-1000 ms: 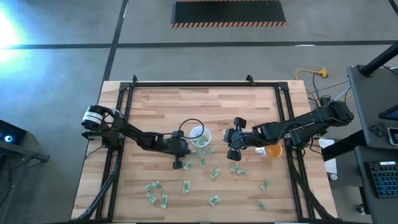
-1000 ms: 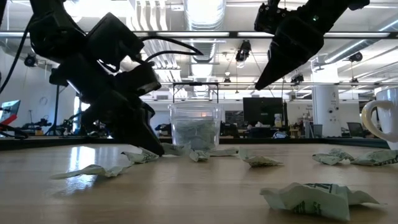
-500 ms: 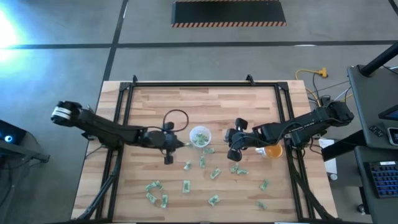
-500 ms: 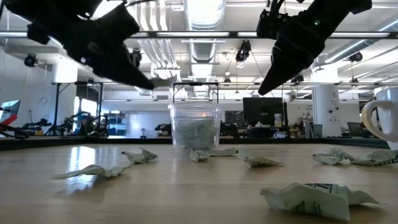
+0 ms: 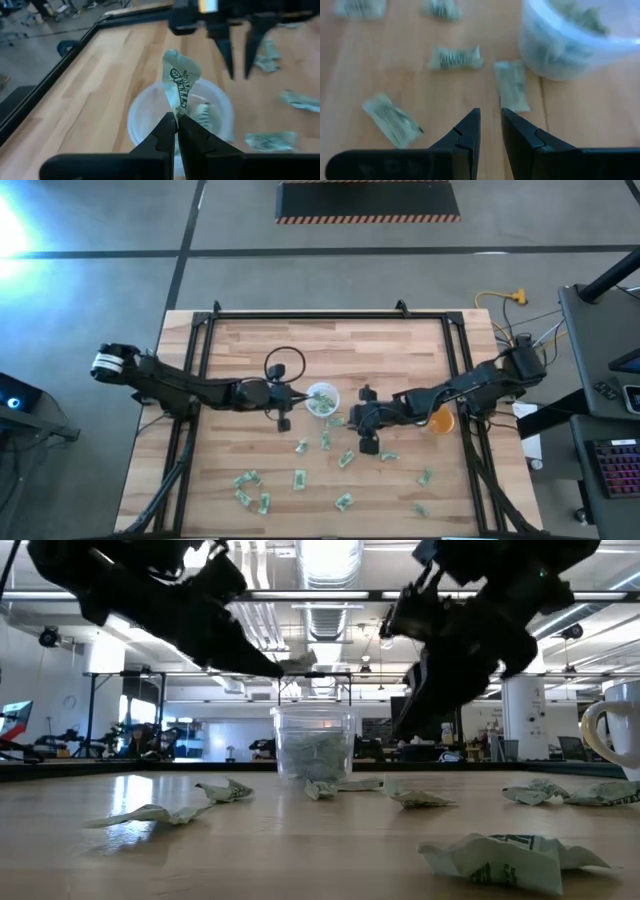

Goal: Pick and place Stevia / Truvia into bins
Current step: Put the light green stevia packet into the transparent container

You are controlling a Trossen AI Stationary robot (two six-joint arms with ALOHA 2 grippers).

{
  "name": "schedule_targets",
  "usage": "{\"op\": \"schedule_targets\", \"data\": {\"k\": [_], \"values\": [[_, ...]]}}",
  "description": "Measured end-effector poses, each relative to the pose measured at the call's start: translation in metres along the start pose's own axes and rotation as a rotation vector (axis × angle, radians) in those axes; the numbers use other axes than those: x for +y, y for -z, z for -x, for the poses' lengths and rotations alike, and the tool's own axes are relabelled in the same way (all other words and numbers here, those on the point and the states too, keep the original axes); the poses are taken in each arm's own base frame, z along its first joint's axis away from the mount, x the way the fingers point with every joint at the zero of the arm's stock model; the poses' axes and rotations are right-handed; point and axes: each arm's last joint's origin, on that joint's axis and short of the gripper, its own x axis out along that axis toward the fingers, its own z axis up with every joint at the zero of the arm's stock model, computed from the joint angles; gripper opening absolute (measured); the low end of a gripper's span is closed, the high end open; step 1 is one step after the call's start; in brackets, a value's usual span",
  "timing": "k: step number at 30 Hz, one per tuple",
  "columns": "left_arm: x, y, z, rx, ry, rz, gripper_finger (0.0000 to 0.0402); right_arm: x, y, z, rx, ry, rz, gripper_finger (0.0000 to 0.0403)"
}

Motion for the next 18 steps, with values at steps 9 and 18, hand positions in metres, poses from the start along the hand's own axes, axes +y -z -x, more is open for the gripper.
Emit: {"op": "schedule_targets", "data": {"k": [9,18], "values": [[-0.001,0.008,-0.029,0.079,0.0,-0.04,0.0039,0.001,0.005,-0.016,0.05,0.01,0.046,0.0068],[0.0,0.0,-0.029,0.062,0.002,-0.034,0.0153,0.002,-0.006,-0.007,-0.044,-0.008,0.043,0.0068]]}}
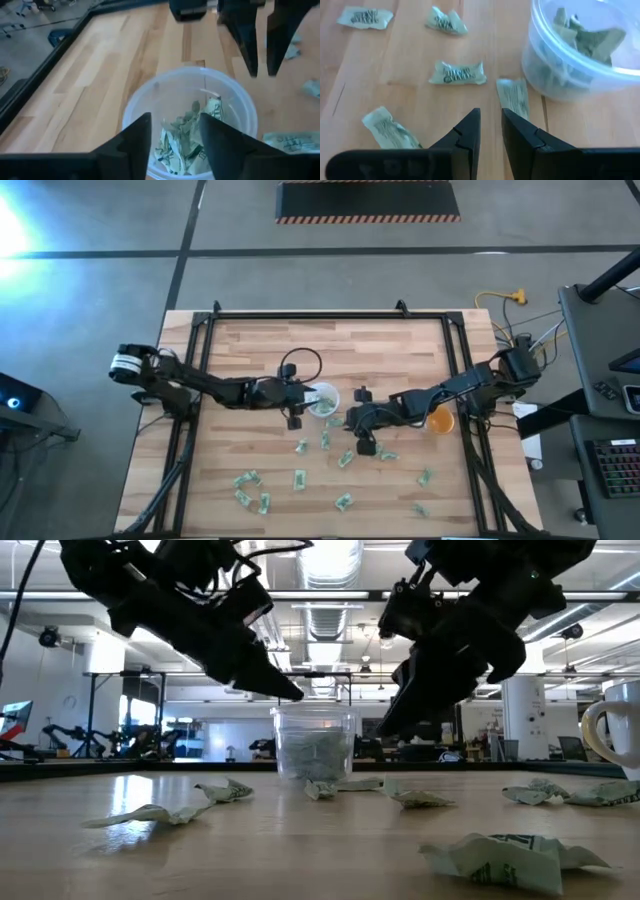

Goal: Pick and place Stevia / Truvia into bins
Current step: Put the light green stevia packet into the transparent container

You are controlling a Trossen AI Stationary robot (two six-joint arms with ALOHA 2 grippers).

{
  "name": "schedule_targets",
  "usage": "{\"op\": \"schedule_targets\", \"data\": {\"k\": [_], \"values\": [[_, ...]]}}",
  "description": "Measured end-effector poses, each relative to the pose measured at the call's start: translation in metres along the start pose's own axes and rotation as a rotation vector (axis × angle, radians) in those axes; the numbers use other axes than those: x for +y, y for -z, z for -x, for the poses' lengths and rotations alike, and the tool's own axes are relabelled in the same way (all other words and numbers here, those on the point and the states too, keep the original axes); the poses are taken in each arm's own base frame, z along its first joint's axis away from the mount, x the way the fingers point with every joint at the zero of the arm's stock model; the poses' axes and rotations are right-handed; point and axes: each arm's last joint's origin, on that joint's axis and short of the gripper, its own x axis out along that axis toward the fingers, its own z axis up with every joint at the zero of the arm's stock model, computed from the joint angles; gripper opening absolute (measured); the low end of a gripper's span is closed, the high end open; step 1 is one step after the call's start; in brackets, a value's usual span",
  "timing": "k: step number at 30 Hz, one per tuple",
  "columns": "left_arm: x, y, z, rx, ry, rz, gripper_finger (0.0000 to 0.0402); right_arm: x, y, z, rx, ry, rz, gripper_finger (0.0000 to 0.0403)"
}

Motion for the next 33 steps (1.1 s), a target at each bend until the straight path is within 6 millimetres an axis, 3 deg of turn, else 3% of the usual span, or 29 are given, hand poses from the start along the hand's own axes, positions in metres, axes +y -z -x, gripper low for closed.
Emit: {"op": "schedule_targets", "data": {"k": [7,22,27,33], "values": [[0.006,-0.015,0.035,0.007,0.109,0.031,0.0192,-0.001,0.006,-0.014,0.007,0.033,0.048,0.0077],[-0.005,-0.045,0.135,-0.188,0.323,0.046,0.0195,-0.004,0.015,-0.027,0.029,0.143,0.022,0.0143],[-0.01,-0.049,0.157,-0.251,0.395,0.036,0.0195,-0.005,0.017,-0.037,0.041,0.145,0.024,0.0155],[-0.013,-0.049,0.166,-0.277,0.418,0.025,0.0195,-0.007,0.017,-0.039,0.046,0.151,0.019,0.0154]]}}
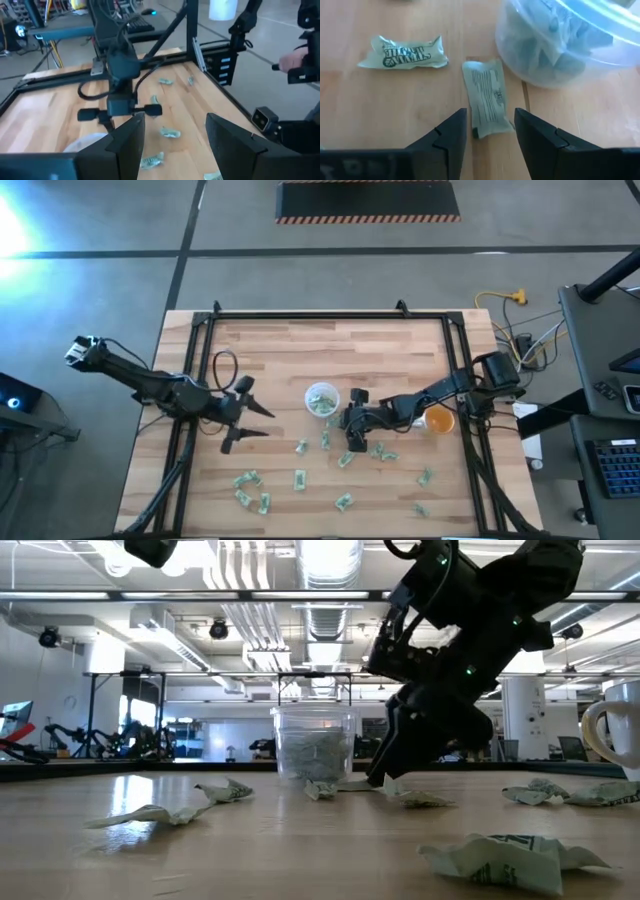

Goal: Pick and place Stevia / Truvia into bins
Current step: Put the light green stevia packet into the transparent container

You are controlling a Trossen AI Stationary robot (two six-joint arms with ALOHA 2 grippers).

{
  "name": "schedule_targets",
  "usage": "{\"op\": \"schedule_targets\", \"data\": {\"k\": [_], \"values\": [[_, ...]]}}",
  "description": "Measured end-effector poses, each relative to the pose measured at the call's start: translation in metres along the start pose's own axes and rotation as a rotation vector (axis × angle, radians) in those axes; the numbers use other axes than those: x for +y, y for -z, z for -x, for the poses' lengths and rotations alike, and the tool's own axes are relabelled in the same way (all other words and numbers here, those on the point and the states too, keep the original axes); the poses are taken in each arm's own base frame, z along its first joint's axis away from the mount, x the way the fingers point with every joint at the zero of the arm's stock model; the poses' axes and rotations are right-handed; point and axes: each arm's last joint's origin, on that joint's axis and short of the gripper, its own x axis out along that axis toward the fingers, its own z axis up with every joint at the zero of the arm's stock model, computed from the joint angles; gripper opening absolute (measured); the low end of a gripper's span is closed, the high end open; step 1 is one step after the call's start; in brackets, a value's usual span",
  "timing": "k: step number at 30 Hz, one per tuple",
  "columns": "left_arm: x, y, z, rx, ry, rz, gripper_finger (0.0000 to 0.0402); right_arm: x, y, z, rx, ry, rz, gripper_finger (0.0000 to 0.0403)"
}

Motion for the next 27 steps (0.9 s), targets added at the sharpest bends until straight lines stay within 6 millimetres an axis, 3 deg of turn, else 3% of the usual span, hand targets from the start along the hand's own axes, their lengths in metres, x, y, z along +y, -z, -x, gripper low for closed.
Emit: {"op": "schedule_targets", "data": {"k": [10,17,20,27], "values": [[0.0,0.001,-0.001,0.01,0.0,-0.002,0.0195,0.0,0.004,-0.009,0.012,-0.01,0.0,0.0113],[0.0,0.0,0.0,0.004,0.0,-0.001,0.0195,0.0,0.003,-0.007,0.018,-0.034,0.041,0.0037],[0.0,0.001,0.0,0.005,0.0,-0.002,0.0195,-0.002,0.003,-0.001,0.035,-0.03,0.057,0.0014],[0.0,0.007,0.0,0.073,0.002,-0.004,0.0195,0.003,-0.005,0.023,0.029,-0.062,0.063,0.0009]]}}
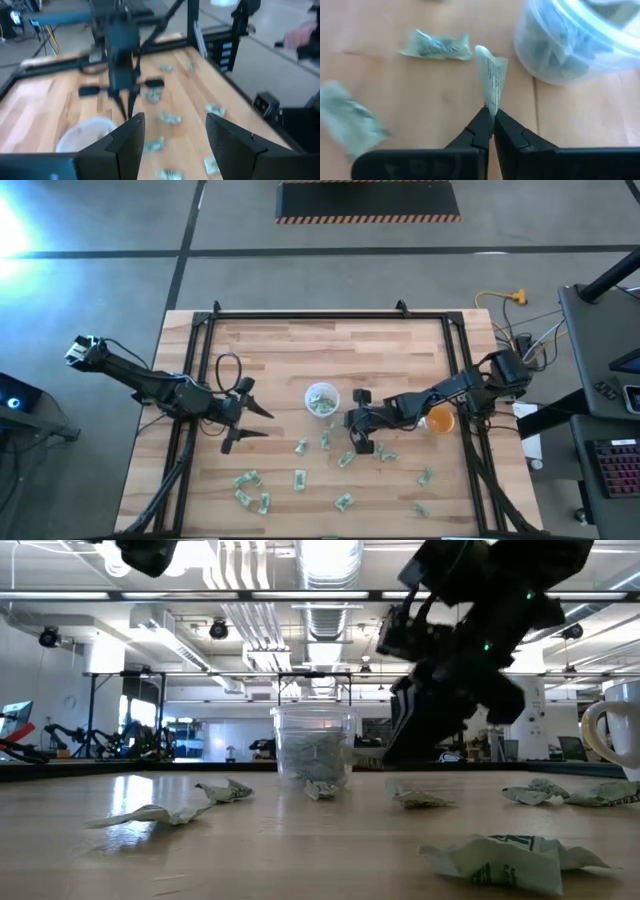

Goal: Pick and place Stevia / Truvia into bins
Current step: Put the light green stevia packet into the transparent container

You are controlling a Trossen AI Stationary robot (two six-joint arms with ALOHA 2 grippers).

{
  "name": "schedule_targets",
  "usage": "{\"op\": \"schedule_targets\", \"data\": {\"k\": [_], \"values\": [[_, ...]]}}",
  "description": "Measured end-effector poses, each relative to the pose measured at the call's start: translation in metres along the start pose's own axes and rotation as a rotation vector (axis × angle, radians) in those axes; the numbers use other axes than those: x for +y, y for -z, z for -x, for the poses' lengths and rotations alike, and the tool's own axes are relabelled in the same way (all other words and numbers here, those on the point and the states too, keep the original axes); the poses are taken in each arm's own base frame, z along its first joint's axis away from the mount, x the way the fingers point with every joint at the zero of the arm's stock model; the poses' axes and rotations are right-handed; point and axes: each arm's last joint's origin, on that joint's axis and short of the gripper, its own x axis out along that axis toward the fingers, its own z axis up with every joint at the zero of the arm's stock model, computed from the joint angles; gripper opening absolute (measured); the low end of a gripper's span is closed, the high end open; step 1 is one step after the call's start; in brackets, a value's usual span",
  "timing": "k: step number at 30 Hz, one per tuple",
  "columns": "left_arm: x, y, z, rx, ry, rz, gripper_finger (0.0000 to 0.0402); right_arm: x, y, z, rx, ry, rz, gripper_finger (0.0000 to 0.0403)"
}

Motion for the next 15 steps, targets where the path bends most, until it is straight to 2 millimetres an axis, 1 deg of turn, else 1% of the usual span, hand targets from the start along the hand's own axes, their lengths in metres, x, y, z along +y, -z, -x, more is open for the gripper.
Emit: {"op": "schedule_targets", "data": {"k": [5,8,12,15], "values": [[-0.001,0.014,0.0,0.139,0.015,0.029,0.0195,0.009,-0.007,0.022,-0.045,-0.03,0.018,0.0009],[-0.002,0.022,-0.003,0.225,0.039,0.047,0.0195,0.012,-0.011,0.033,-0.068,-0.034,0.024,0.0009],[-0.006,0.03,-0.015,0.298,0.091,0.068,0.0195,0.012,-0.018,0.046,-0.14,0.067,0.03,0.0009],[-0.01,0.04,-0.027,0.372,0.125,0.067,0.0195,0.01,-0.023,0.048,-0.198,0.144,0.052,0.0009]]}}
